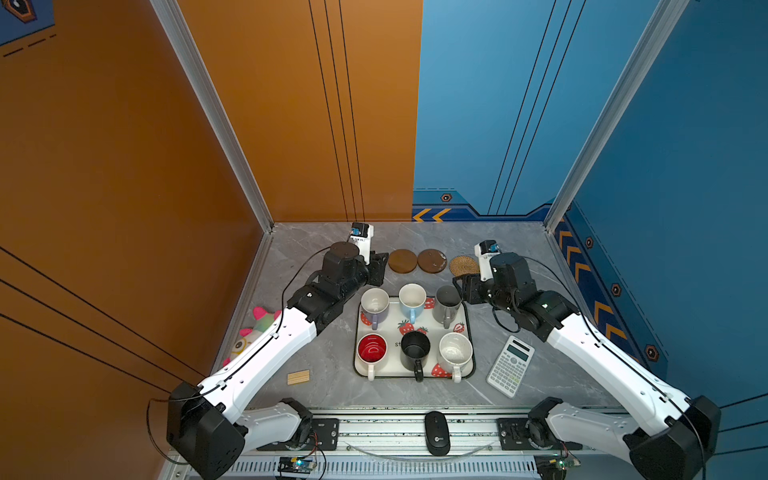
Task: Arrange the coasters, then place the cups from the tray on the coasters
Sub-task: 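Move the right gripper back over the grey mug on the tray, then grasp the grey mug by its rim with the right gripper and lift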
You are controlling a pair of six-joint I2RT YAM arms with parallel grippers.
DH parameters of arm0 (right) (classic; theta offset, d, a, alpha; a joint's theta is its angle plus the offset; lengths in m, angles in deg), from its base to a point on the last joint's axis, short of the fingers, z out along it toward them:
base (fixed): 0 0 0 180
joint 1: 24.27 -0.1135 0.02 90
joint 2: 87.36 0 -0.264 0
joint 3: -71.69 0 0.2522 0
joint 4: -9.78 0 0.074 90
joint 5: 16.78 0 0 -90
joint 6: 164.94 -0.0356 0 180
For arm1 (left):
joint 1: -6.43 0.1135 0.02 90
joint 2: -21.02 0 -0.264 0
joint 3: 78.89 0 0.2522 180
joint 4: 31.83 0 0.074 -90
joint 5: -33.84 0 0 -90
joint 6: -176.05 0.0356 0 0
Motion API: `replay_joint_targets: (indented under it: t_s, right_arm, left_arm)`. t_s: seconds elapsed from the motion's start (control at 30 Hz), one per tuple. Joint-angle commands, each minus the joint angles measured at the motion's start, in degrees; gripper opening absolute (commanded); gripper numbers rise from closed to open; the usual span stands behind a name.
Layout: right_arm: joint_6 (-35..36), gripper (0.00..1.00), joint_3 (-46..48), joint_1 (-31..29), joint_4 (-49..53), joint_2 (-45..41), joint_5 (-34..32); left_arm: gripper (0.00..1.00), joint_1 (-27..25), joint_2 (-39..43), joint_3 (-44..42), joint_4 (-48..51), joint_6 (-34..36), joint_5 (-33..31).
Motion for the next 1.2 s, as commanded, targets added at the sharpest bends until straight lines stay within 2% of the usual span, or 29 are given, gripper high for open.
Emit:
replay_joint_targets:
  t_s: [0.0,0.6,0.97,1.17]
  right_arm:
    - [-2.39,0.70,0.22,-1.59,4.95,1.54,-2.57]
    - [-8.72,0.73,2.44,-4.20,7.78,11.01,-0.52]
    - [-9.50,0.59,1.72,-5.21,6.81,16.46,1.25]
    - [-9.77,0.57,0.93,-5.96,6.68,19.18,0.23]
  left_arm:
    - [0.41,-0.07,0.13,-0.64,-1.66,0.91,-0.33]
    - [0.43,0.29,0.63,-2.41,-2.85,0.91,1.44]
    - [0.43,0.37,0.13,-2.41,-3.34,0.85,1.79]
    - [0.43,0.46,-0.04,-2.41,-3.42,0.80,1.88]
